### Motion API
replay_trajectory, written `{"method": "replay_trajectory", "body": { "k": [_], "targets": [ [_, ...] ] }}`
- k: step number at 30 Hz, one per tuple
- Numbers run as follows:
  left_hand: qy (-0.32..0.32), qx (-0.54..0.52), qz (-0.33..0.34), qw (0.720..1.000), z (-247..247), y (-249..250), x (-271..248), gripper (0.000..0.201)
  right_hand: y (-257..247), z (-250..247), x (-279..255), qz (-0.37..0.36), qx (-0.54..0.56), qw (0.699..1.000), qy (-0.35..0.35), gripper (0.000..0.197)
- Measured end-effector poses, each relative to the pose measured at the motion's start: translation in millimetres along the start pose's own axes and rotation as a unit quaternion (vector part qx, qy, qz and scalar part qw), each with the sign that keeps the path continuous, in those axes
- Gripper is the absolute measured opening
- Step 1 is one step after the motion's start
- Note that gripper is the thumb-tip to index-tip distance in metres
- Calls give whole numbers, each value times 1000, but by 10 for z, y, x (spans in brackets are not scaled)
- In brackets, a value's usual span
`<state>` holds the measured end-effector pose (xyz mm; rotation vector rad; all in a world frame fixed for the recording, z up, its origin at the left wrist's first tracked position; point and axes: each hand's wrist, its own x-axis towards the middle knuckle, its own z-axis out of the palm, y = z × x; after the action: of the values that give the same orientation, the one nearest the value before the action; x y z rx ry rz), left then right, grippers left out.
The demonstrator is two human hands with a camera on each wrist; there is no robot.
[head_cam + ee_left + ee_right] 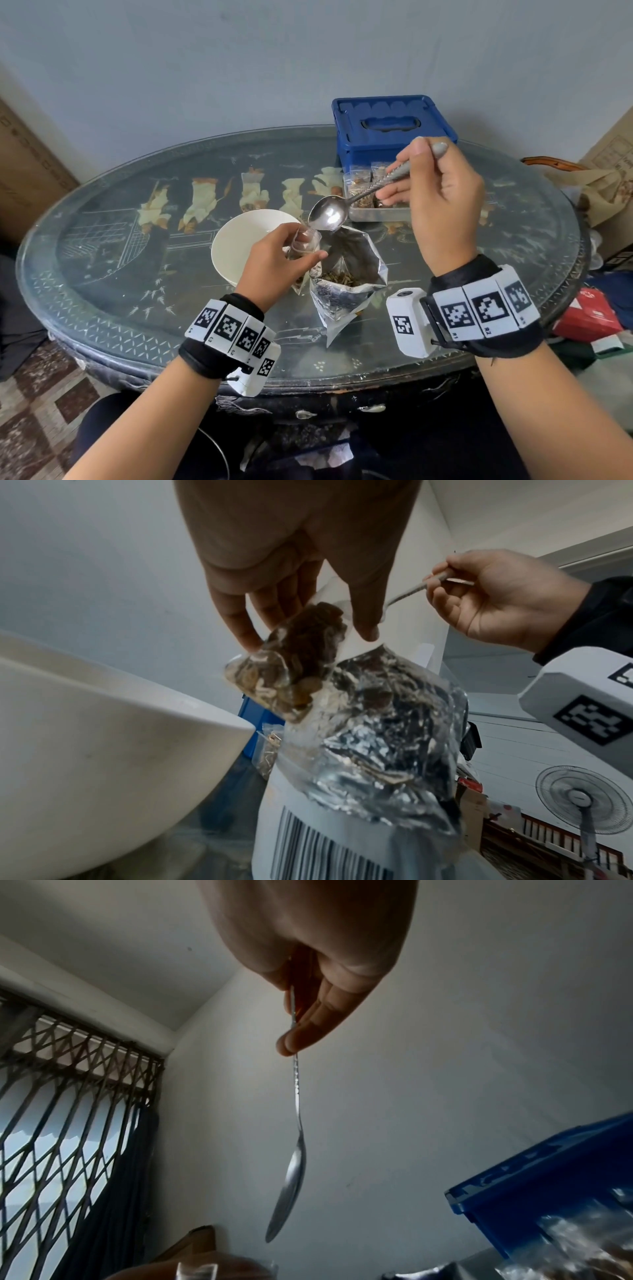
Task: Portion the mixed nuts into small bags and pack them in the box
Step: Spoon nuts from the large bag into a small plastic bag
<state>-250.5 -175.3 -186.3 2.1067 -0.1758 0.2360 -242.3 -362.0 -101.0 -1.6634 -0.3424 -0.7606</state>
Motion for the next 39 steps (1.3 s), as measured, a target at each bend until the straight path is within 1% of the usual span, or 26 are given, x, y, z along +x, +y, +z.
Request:
{"method": "replay_trajectory", "body": {
  "k": [4, 6, 9, 13, 15, 18, 21, 25, 28, 33, 36, 39],
  "targets": [
    [5, -1, -11, 1000, 0, -42, -34, 36, 111, -121, -55, 55, -4, 996, 65, 25],
    [6, -4, -15, 1000, 4, -60, -52, 35, 191, -142, -129, 64, -21, 995, 69, 25],
    [-3, -3, -19, 1000, 31, -88, -72, 35, 314, -115, -286, 39, -89, 995, 23, 27],
    [-15, 11, -19, 1000, 58, -113, -91, 40, 481, -31, -503, 4, -167, 983, -76, 32],
    [-15, 14, -20, 1000, 63, -121, -91, 41, 566, 4, -582, -6, -190, 974, -123, 27],
    [-14, 21, -20, 999, 70, -115, -86, 41, 647, 40, -666, 5, -202, 963, -176, 20],
    [-17, 29, -20, 999, 75, -109, -93, 41, 634, 56, -716, 45, -204, 957, -201, 19],
    [-16, 33, -21, 999, 85, -117, -96, 41, 607, 76, -717, 117, -190, 959, -176, 23],
    [-15, 32, -24, 999, 84, -123, -93, 41, 590, 75, -678, 145, -186, 961, -145, 25],
    [-13, 35, -20, 999, 75, -128, -92, 42, 526, 8, -565, 218, -124, 966, -61, 27],
    [-15, 32, -21, 999, 75, -127, -83, 41, 516, -38, -499, 256, -85, 963, -8, 31],
    [-14, 35, -18, 999, 70, -123, -75, 41, 523, -84, -450, 284, -58, 957, 23, 31]
  ]
}}
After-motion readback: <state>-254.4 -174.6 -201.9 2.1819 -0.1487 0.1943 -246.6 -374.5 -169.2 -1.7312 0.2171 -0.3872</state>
